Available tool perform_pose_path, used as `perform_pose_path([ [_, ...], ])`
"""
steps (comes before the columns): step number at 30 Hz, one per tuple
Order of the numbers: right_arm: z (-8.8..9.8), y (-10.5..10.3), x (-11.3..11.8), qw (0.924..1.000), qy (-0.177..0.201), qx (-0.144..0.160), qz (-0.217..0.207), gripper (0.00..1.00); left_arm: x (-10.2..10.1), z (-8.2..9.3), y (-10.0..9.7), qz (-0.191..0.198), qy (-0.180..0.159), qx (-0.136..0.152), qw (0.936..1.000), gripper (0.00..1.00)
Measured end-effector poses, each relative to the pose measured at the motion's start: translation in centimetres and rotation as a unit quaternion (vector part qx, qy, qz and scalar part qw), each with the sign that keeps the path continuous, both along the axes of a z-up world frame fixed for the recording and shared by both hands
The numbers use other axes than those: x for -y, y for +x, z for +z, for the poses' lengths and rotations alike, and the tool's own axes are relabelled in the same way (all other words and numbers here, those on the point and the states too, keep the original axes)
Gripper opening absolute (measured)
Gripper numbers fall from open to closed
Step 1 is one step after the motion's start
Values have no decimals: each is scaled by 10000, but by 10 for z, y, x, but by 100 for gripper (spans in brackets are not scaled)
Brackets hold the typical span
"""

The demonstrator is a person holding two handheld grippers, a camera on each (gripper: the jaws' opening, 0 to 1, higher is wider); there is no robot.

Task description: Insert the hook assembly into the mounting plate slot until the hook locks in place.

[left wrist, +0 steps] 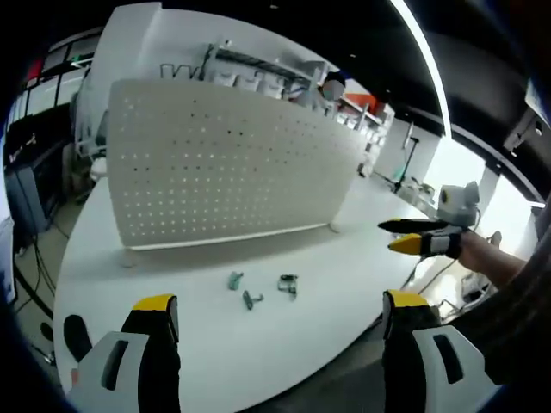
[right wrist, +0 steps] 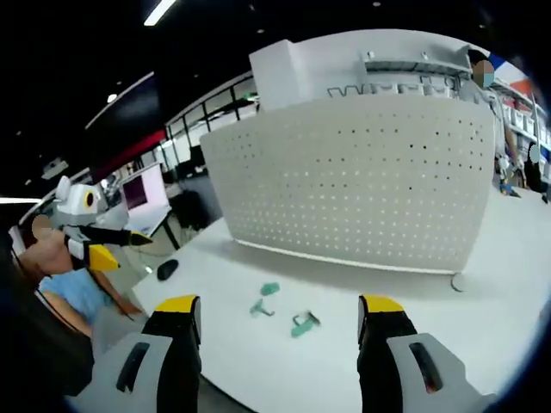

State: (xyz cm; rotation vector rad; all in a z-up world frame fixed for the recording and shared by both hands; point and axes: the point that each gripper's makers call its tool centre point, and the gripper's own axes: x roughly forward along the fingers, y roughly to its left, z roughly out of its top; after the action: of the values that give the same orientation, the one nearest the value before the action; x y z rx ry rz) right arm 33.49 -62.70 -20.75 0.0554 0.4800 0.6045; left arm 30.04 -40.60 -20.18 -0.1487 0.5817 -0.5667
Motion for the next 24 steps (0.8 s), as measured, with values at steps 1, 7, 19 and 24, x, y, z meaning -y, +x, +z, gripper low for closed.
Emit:
perform_pose_path([
  [1,0,0,1,10000,8,-1,-13,75,0,0,0,-2,8,-6,10000,100],
  [7,-2,0,3,10000,-16,-19,-29,75,-3,-4,-1,67,51,-43,10000,100],
  [19,-3,4,-14,9997,-75,-29,221,74,-4,-9,-1,125,109,-102,9998,100],
  [24,-3,4,-11,9997,-73,-19,214,74,-3,-7,-2,100,125,-71,9998,100],
])
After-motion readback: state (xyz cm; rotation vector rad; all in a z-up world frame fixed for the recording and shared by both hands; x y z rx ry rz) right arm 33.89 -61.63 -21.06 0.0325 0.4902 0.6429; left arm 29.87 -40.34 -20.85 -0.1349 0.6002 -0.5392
